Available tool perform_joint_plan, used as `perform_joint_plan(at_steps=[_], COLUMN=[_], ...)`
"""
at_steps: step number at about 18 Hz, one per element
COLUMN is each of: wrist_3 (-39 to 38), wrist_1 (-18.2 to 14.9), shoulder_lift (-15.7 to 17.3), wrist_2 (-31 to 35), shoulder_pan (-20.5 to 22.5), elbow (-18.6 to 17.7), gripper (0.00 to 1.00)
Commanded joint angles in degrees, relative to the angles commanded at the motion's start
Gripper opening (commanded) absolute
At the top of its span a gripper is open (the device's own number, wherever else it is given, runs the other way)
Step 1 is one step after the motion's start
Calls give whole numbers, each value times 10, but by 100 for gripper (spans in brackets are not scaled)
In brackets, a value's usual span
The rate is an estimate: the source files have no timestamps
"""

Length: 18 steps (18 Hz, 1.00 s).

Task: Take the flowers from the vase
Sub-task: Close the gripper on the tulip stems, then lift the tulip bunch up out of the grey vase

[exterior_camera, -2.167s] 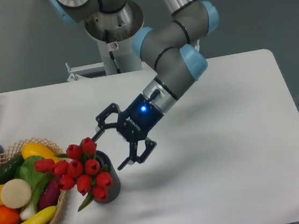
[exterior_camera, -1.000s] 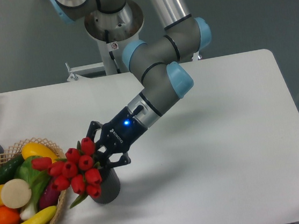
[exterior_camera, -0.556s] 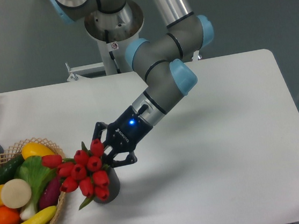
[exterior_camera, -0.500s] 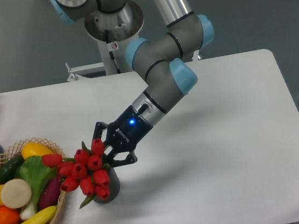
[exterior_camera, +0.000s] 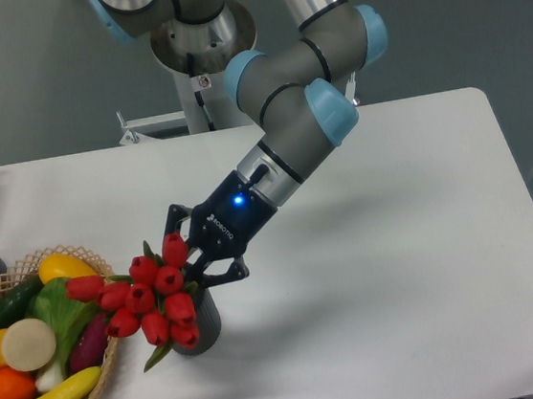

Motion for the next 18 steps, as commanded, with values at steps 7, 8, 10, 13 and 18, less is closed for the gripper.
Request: perform_joint_plan(at_steps=[7, 8, 10, 13, 18], wrist_3=[-34, -34, -35, -62, -101], wrist_1=[0, 0, 0, 0, 0], shoulder_lift=[24, 26, 27, 27, 27], wrist_2=[-47, -54, -73, -102, -138], shoulder_pan=[18, 23, 32, 50, 74], elbow=[11, 12, 20, 39, 70], gripper=[0, 0, 0, 0, 0])
